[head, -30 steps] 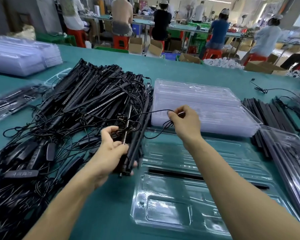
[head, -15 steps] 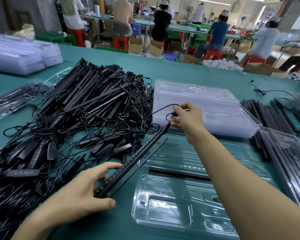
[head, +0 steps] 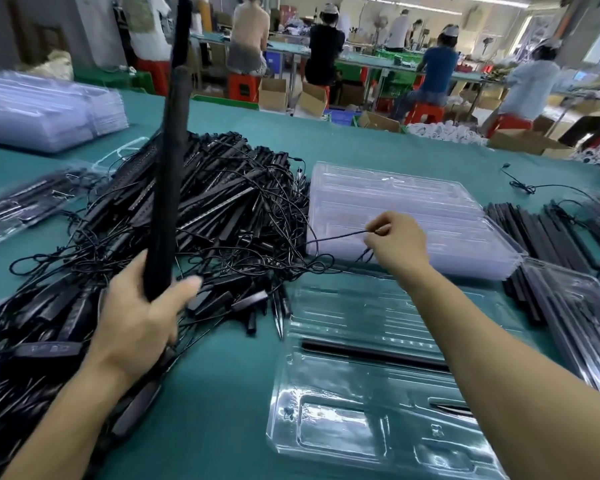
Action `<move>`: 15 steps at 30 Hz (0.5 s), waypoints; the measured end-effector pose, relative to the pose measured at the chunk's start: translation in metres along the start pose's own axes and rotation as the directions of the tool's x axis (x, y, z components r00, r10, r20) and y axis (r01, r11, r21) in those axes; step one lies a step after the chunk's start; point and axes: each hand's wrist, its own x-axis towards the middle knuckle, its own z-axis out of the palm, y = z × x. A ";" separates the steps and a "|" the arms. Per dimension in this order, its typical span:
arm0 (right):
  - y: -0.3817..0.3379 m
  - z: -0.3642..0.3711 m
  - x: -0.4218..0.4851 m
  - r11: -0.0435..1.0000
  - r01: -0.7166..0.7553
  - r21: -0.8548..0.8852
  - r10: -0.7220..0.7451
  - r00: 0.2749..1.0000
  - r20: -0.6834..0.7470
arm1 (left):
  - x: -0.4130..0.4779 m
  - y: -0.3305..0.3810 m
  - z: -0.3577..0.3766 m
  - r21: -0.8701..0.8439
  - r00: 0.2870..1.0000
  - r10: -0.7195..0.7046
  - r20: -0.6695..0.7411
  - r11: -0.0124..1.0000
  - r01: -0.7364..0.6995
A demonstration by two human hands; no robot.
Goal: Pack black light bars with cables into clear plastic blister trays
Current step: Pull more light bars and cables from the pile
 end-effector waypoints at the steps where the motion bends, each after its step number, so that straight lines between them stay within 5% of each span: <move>1: -0.008 -0.001 -0.008 0.980 0.065 -0.187 -0.062 0.998 0.024 | 0.011 0.006 0.013 -0.082 0.999 -0.028 0.029 0.996 0.030; 3: -0.027 -0.006 -0.031 0.884 0.223 -0.411 -0.215 0.974 0.065 | 0.032 0.018 0.039 -0.118 0.993 -0.068 0.094 0.990 0.079; 4: -0.036 -0.007 -0.044 0.883 0.328 -0.336 -0.290 0.944 0.160 | 0.039 0.023 0.052 -0.059 0.991 -0.067 0.113 0.996 0.074; 5: -0.044 -0.007 -0.058 0.908 0.410 -0.086 -0.366 0.876 0.313 | 0.044 0.029 0.066 0.042 0.992 -0.039 0.122 0.999 0.034; 6: -0.054 -0.007 -0.073 0.891 0.338 0.304 -0.449 0.755 0.478 | 0.047 0.035 0.076 0.172 0.992 0.023 0.128 0.984 -0.045; 7: -0.061 -0.005 -0.085 0.775 0.096 0.624 -0.531 0.635 0.561 | 0.047 0.043 0.085 0.286 0.982 0.110 0.152 0.946 -0.150; 9: -0.063 0.004 -0.093 0.493 -0.328 0.806 -0.463 0.685 0.562 | 0.041 0.050 0.100 0.342 0.922 0.254 0.291 0.873 -0.348; 12: -0.059 0.005 -0.087 0.427 -0.418 0.802 -0.169 0.834 0.525 | 0.023 0.047 0.108 0.225 0.841 0.275 0.466 0.882 -0.414; 15: -0.043 -0.021 -0.066 0.257 -0.456 0.852 -0.001 0.882 0.472 | 0.014 0.029 0.088 0.214 0.915 0.300 0.271 0.908 -0.361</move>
